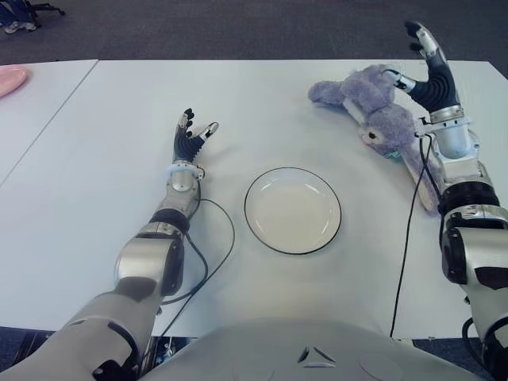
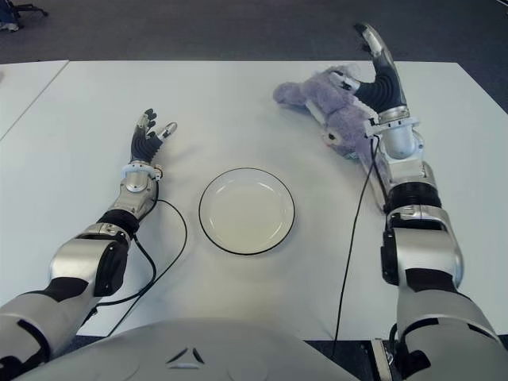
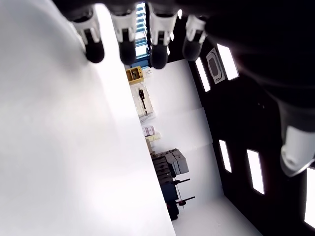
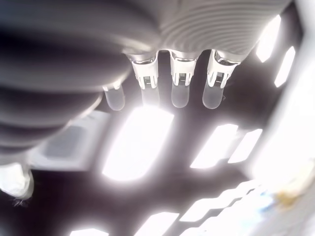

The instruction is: Put the doll into the plate.

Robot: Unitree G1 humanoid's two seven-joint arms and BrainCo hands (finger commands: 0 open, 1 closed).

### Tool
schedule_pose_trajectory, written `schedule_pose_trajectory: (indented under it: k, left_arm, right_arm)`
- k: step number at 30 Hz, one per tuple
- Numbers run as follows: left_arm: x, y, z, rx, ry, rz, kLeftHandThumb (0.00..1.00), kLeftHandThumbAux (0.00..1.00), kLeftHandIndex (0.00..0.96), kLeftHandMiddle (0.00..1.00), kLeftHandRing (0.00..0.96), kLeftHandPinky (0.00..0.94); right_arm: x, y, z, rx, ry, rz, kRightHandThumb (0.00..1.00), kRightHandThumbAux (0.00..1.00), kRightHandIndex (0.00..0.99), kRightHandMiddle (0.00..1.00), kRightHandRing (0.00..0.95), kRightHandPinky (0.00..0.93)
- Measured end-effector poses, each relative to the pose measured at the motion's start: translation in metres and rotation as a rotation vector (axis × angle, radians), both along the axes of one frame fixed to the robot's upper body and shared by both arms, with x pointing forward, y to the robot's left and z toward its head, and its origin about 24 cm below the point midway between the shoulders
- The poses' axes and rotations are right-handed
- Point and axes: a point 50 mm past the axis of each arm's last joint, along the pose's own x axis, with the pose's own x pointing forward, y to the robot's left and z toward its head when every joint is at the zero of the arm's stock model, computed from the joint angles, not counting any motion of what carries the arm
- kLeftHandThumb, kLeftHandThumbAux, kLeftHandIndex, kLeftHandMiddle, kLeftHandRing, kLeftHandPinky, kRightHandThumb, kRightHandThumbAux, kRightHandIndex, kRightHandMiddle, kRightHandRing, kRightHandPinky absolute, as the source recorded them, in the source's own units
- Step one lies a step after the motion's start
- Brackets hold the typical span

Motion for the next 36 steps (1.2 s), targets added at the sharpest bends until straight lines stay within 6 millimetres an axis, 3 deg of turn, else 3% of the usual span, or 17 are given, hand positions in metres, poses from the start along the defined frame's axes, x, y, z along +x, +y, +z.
schedule_pose_trajectory:
  k: [13,36]
  left_arm:
    - [0.0,0.0,0.0,0.0,0.002,0.001,0.0,0.525,0.057,0.104,0.087,0.055]
    - [0.0,0.0,0.0,0.0,0.002,0.002,0.0,0.507,0.074,0.109,0.08,0.03]
  right_arm:
    - [-0.004,-0.04,-0.03,-0.072,0.185,-0.237,0.142,0.427,0.032,0.0,0.0,0.0]
    - [-0.024,-0.063,-0.074,-0.09,0.351,-0.426,0.129,0.498,0.082,0.0,0.0,0.0]
